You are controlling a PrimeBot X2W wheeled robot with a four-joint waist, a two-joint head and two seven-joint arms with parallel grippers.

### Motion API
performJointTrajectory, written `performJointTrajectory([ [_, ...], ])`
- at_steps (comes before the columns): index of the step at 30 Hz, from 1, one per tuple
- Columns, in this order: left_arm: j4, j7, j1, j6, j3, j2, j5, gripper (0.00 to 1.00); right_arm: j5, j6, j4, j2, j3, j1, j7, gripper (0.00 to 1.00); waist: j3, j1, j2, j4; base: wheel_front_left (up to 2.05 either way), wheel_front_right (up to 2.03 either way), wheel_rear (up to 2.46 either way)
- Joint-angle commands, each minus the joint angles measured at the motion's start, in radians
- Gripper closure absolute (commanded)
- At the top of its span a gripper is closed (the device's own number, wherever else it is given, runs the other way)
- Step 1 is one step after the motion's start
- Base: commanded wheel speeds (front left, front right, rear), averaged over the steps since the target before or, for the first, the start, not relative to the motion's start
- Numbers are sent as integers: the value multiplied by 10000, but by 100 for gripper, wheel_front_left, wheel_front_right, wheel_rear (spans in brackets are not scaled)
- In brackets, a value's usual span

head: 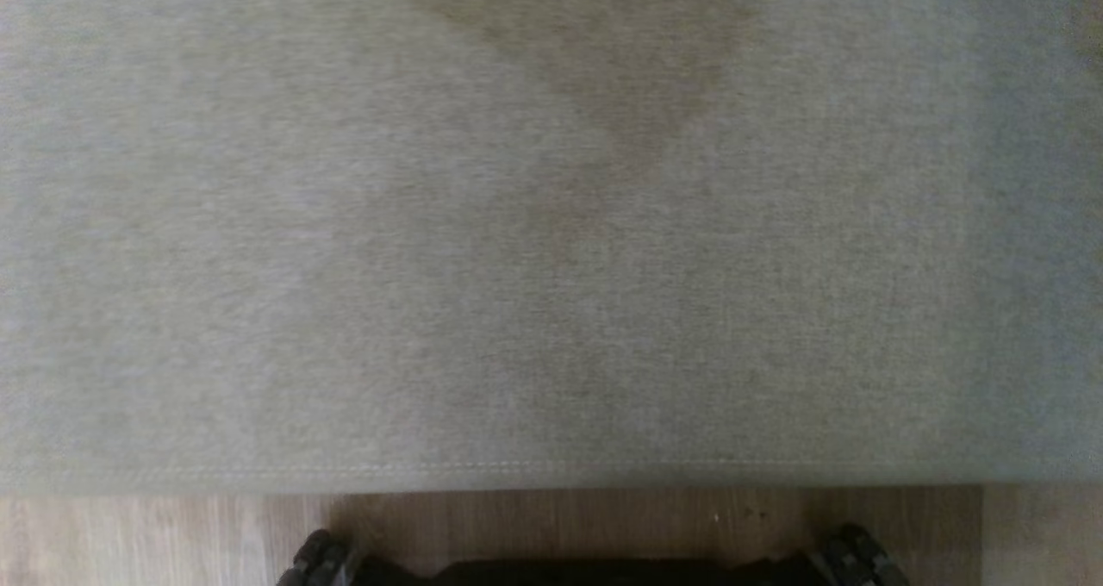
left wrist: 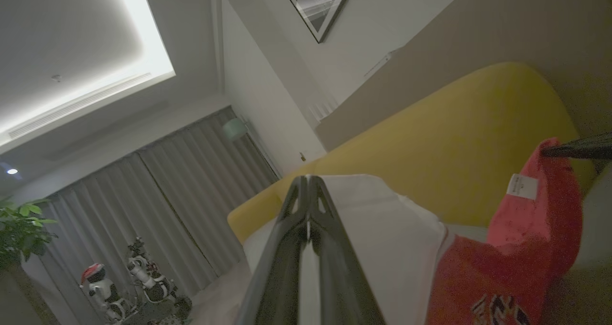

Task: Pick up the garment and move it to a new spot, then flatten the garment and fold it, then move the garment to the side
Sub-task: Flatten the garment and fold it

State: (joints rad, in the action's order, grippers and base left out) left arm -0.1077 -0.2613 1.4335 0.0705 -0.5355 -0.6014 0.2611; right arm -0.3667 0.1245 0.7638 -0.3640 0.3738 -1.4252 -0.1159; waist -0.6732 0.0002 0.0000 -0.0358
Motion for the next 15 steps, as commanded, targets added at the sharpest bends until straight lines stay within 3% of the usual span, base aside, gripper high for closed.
performJointTrajectory([
  [1, 437, -5, -655, 174, 638, -181, 196, 100, -426, 62, -183, -146, 183, 553, 172, 100, 337, -2, 0, -340, 0, 0, 0],
  [7, 821, -5, -4889, 586, 845, 360, 1552, 100, -2161, 62, -504, -736, 859, 3104, 1383, 100, 1619, -2, 0, -454, 0, 0, 0],
  [15, 1486, -5, -9209, 599, -908, -835, 4295, 100, -3899, 62, -1526, -1540, 581, 7144, 2715, 100, 3407, -2, 0, -275, 0, 0, 0],
])
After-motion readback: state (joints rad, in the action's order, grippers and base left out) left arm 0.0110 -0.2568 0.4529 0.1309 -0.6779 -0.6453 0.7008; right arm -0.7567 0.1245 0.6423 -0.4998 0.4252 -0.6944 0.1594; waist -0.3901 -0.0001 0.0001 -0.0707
